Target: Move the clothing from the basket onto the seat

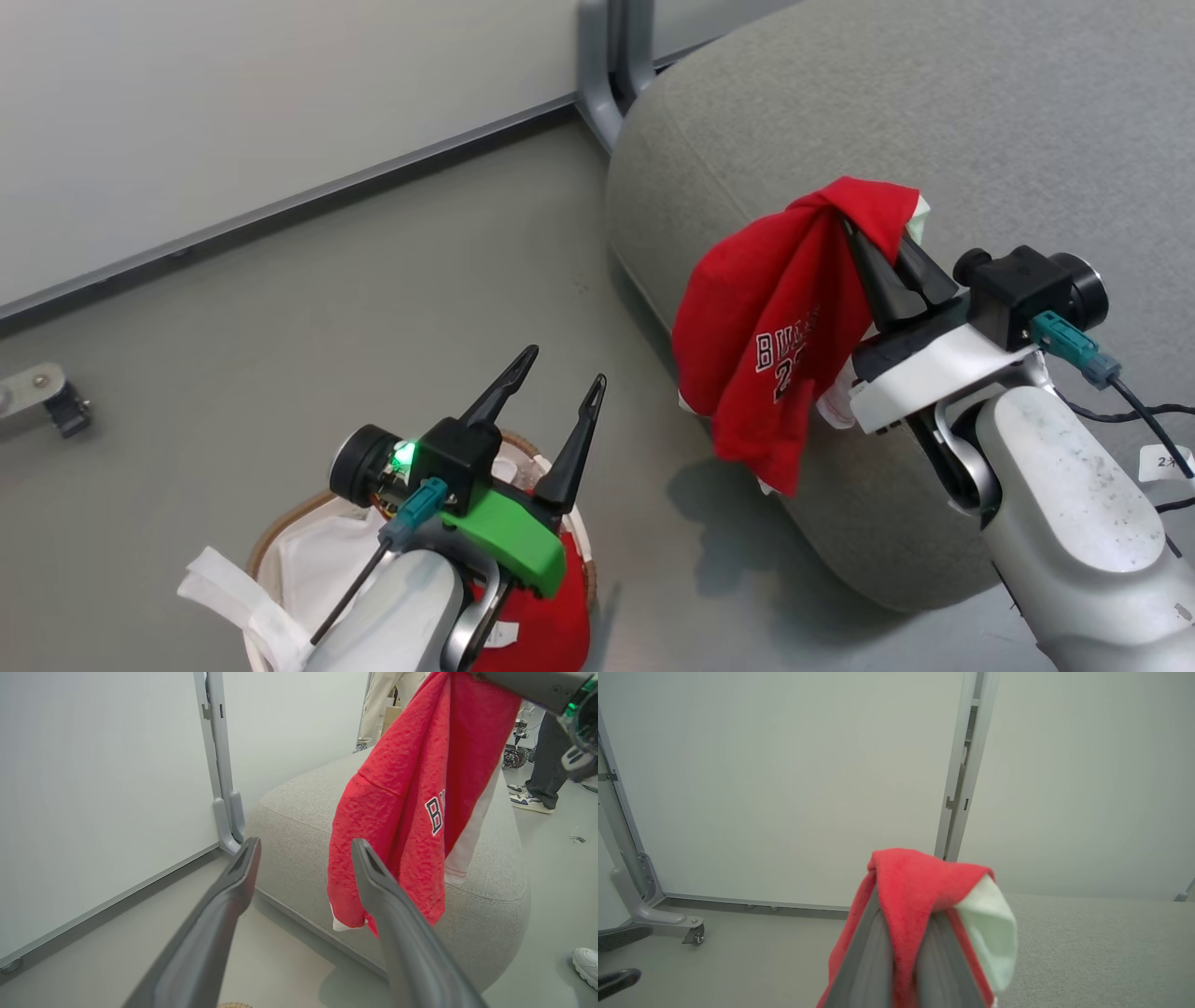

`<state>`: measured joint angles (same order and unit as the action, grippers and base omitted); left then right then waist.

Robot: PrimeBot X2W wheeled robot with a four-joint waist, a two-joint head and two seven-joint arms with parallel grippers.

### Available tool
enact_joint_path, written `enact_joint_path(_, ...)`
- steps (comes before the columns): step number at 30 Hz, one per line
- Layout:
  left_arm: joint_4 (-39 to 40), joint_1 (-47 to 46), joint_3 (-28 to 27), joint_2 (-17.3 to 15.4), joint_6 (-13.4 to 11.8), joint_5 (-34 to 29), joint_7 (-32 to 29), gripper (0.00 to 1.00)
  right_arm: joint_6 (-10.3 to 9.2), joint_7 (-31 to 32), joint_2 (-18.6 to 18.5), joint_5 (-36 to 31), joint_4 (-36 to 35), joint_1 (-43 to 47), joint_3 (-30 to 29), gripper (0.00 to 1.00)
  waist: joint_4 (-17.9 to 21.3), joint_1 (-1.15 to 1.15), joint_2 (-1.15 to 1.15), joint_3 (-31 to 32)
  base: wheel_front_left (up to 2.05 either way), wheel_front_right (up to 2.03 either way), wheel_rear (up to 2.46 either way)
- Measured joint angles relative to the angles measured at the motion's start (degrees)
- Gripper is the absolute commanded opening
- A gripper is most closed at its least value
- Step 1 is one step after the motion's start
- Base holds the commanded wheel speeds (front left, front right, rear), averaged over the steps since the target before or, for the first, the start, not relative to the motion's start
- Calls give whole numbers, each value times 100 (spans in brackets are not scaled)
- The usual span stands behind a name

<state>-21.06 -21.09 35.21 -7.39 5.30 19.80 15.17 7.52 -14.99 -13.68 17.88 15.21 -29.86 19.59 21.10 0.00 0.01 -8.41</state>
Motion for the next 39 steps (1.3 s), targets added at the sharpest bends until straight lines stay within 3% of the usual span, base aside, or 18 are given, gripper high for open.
enact_joint_path(11, -78, -70, 47, 93, 53, -119, 0, 100, 0, -1, 37, -24, -31, 113, -137, 0, 504, 0, 0, -318, 0, 0, 0)
enact_joint_path(17, -66, -133, 103, 118, 76, -145, 0, 100, 0, 0, 55, -29, 56, 53, -276, 0, 419, 0, 0, -451, 0, 0, 0)
enact_joint_path(24, 77, -240, 140, 129, 99, -231, 0, 100, 0, 0, -135, 236, 271, -658, -712, 0, 177, 0, 0, -686, 0, 0, 0)
enact_joint_path(31, 225, -381, 245, 130, 121, -337, 0, 100, 0, 2, -737, 394, 838, -1790, -987, 0, -145, 0, 0, -1024, 0, 0, 0)
enact_joint_path(39, 546, -514, 297, 85, 24, -516, -1, 100, 0, 421, -1477, 626, 1489, -3249, -1288, 0, -502, 0, 0, -1585, 0, 0, 0)
